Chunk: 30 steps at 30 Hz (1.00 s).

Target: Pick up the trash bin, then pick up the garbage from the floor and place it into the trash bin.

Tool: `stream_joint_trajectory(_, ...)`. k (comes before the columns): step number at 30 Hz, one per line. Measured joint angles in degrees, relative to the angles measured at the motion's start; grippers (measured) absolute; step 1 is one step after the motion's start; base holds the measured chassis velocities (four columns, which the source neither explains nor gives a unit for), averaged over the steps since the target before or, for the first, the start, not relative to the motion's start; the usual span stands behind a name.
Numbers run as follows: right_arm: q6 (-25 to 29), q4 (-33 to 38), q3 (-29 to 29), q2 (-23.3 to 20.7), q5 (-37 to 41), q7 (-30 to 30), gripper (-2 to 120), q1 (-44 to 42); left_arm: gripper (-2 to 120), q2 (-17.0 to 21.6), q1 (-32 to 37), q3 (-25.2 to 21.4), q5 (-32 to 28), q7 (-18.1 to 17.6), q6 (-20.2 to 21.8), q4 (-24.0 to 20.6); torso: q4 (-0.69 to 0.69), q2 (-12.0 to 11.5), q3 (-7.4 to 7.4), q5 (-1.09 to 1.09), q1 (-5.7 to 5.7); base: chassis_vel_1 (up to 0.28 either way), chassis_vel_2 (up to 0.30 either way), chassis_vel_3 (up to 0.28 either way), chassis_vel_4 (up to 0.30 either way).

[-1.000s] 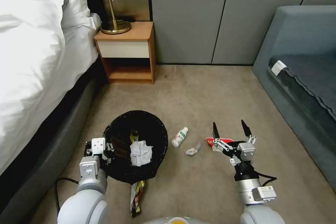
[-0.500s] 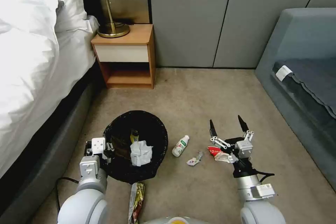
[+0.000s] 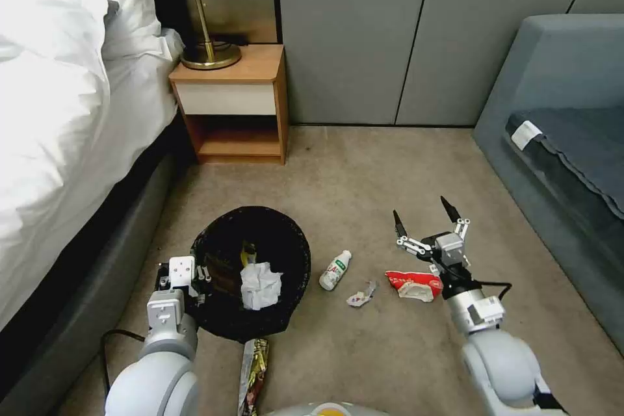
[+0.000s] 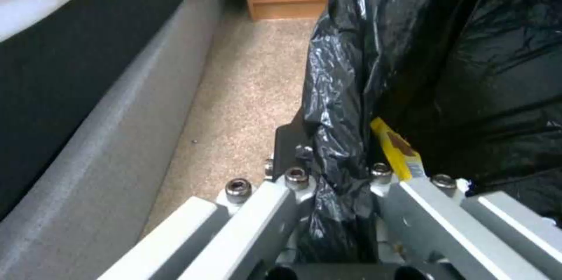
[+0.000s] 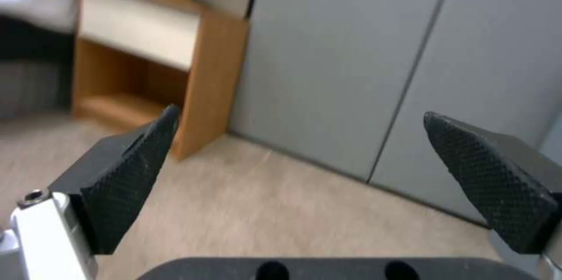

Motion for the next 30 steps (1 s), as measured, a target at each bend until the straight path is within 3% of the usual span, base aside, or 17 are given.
stream_joint_trajectory(7, -0.5, -9.0, 2.2, -3.1, -6.0, -9.3, 100, 3.2, 0, -0.1, 0.1, 0.0, 0.1, 0.0, 0.0, -0.1, 0.00, 0.0, 0.00, 0.00, 0.00, 0.000, 0.000, 0.000, 0.000)
stream_joint_trajectory(12, 0.3, -13.4, 2.2, -4.1, -7.8, -10.8, 100, 4.1, 0, -0.1, 0.1, 0.0, 0.1, 0.0, 0.1, -0.1, 0.00, 0.0, 0.00, 0.00, 0.00, 0.000, 0.000, 0.000, 0.000)
stream_joint_trajectory(20, 4.8, -26.4, 1.5, -3.5, -14.6, -12.1, 100, 7.5, 0, -0.1, 0.1, 0.0, 0.2, 0.0, 0.1, 0.1, -0.01, 0.0, 0.00, 0.00, -0.01, 0.000, 0.000, 0.000, 0.000)
stream_joint_trajectory(30, 6.5, -34.7, 1.6, -2.2, -17.6, -12.7, 100, 10.8, 0, -0.1, 0.0, 0.0, 0.2, 0.0, 0.0, 0.4, -0.01, 0.0, 0.00, -0.01, 0.00, 0.000, 0.000, 0.000, 0.000)
